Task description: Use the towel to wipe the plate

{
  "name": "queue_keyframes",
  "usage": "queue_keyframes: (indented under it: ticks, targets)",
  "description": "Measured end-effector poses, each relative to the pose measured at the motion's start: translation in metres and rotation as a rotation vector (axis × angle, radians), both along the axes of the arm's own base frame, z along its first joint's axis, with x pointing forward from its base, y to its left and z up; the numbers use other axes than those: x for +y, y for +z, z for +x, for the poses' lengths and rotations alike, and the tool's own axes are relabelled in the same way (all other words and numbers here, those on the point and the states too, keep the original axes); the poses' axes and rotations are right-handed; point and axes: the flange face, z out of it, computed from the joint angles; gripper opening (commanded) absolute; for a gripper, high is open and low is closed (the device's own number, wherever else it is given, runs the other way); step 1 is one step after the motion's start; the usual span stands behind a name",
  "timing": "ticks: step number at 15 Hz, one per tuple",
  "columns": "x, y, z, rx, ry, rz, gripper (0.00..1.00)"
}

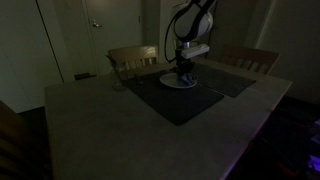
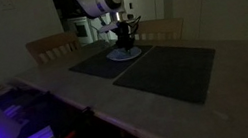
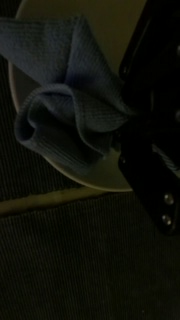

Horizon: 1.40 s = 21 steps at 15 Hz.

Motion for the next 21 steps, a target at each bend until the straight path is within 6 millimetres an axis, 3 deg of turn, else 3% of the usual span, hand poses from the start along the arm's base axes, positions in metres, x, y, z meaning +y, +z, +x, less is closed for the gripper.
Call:
queue_keyframes:
  ticks: [8, 11, 21]
  targets:
    - [0.044, 0.001, 0.002, -0.016, 0.05, 0.302, 0.03]
    - [0.049, 0.001, 0.007, -0.087, 0.046, 0.383, 0.03]
    - [0.053, 0.002, 0.01, -0.283, 0.083, 0.245, 0.03]
